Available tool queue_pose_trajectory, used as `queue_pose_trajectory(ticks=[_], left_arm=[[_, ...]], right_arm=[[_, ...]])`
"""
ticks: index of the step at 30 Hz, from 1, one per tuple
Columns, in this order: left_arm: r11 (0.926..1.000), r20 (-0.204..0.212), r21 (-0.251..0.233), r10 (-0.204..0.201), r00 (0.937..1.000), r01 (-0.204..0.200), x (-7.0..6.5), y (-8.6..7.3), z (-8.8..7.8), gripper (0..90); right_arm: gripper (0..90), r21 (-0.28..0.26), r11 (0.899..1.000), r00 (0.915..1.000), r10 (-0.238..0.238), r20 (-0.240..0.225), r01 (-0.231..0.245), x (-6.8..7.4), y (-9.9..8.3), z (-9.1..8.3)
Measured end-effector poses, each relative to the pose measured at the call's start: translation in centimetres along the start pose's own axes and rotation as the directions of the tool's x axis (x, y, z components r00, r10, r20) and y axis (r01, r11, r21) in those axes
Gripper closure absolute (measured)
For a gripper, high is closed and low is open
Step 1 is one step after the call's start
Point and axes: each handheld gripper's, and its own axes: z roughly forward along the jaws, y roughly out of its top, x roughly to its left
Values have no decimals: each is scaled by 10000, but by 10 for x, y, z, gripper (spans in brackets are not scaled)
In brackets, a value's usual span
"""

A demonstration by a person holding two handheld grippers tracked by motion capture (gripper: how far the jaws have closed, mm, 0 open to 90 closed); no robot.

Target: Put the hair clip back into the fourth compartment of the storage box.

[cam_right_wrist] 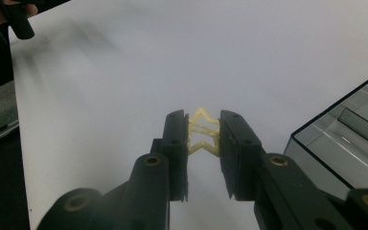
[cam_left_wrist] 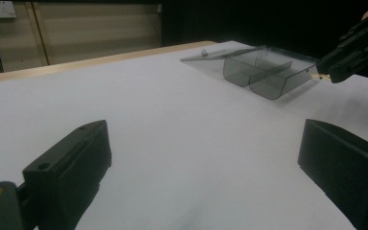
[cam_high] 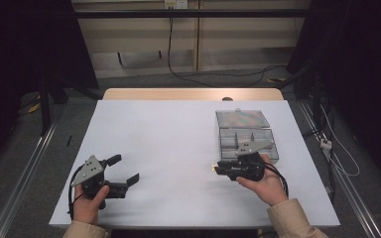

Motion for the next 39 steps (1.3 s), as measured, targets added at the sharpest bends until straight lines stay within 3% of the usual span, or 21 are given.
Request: queue_pose_trajectory(ticks=[39], left_arm=[[10000, 107, 78, 35, 9999, -35, -2, 1, 0, 41]], right_arm=[[735, -135, 9999, 9998, -16, 185, 19, -13, 16, -8]])
